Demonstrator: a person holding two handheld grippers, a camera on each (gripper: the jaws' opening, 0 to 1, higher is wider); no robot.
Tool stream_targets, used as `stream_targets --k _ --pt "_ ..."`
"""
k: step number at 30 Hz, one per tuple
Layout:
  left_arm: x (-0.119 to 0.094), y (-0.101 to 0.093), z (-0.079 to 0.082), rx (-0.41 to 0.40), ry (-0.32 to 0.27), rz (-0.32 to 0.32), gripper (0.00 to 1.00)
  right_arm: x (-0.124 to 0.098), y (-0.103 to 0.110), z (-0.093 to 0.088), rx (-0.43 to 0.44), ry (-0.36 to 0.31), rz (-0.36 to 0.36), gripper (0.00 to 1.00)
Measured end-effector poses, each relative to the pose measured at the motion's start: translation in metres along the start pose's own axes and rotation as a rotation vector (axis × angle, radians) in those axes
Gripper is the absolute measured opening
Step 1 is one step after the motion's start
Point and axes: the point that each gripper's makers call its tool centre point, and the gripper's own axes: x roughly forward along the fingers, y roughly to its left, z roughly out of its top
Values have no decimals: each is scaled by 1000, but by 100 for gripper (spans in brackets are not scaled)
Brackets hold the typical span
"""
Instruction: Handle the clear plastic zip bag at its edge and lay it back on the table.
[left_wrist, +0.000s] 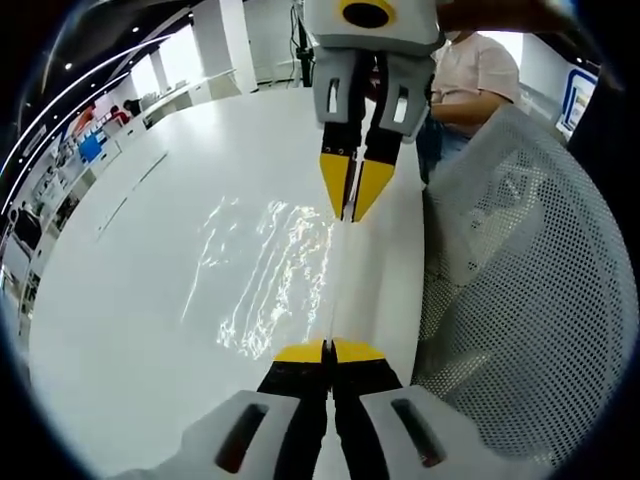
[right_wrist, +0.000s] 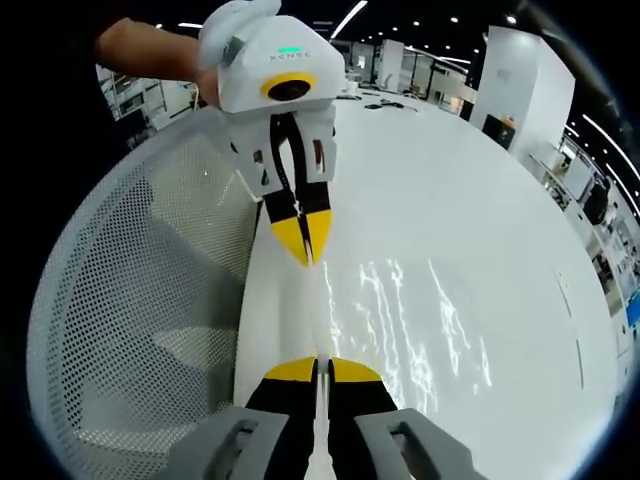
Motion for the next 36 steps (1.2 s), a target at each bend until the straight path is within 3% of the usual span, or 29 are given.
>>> stream_targets --k 11,36 --pt "0 1 -2 0 5 1 0 -5 -3 -13 8 11 -6 0" --pt "0 -1 -2 -7 19 0 0 -10 1 -21 29 9 -15 0"
